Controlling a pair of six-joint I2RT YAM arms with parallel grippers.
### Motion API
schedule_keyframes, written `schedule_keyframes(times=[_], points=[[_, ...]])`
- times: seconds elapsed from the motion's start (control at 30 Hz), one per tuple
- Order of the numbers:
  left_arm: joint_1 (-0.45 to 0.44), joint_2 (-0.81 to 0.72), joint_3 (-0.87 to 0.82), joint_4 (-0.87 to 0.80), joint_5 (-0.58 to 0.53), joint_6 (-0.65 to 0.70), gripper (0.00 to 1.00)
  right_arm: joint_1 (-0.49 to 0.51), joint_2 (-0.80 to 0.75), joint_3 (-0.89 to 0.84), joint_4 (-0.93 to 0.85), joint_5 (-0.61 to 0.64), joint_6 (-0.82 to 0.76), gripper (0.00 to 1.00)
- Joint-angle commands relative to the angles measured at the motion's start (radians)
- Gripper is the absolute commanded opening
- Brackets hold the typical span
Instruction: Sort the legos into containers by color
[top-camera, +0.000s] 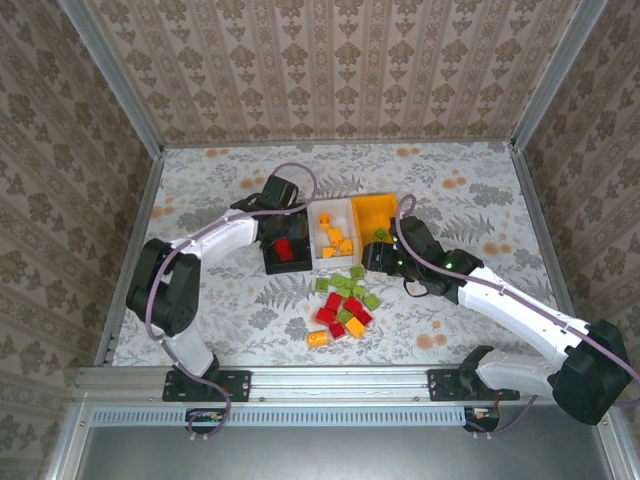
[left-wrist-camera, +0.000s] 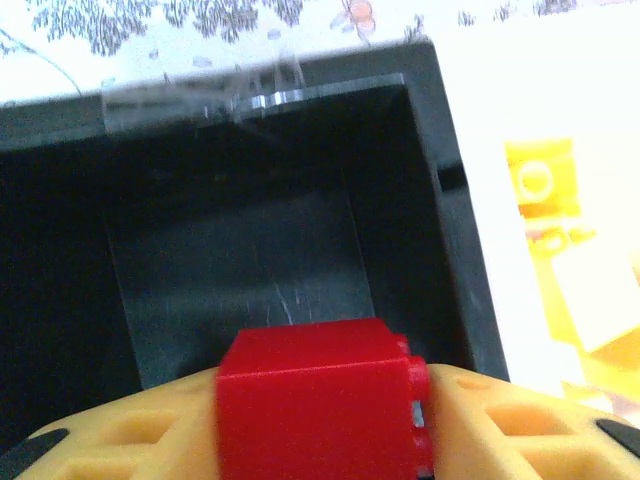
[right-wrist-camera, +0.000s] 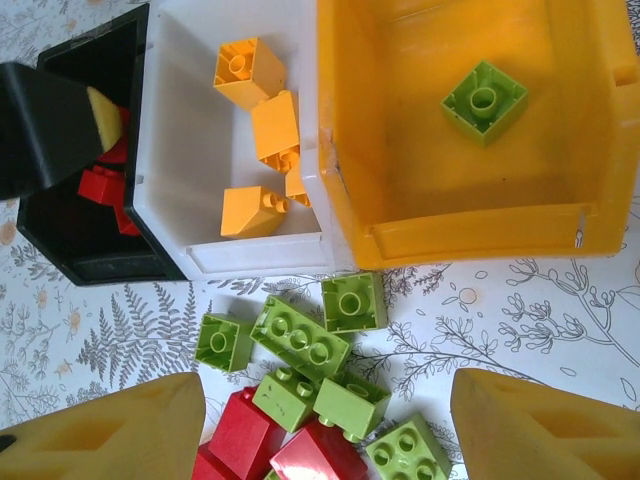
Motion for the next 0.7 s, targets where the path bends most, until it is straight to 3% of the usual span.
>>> schedule_keyframes(times=[0.0, 0.23, 0.4, 0.5, 0.67], points=[[0.012, 0.052, 0.062, -0.008, 0.000, 0.052, 0.53, -0.010, -0.028, -0.010, -0.032, 0.031, 0.010, 0.68], [0.020, 0.112, 0.136, -0.034, -0.002, 0.062, 0.53, -0.020, -0.038, -0.014, -0.033, 0.022, 0.009, 0.68], [0.013, 0.003, 0.102, -0.015, 0.024, 0.044, 0.58, -0.021, -0.052, -0.020, -0.035, 0.010, 0.006, 0.68], [-0.011, -0.110, 0.069, -0.013, 0.038, 0.033, 0.66, -0.020, -0.046, -0.026, -0.040, -0.034, -0.008, 0.68], [-0.085, -0.334, -0.049, 0.000, 0.042, 0.001, 0.90, 0.044, -0.016, -0.067, -0.071, -0.053, -0.036, 0.68]])
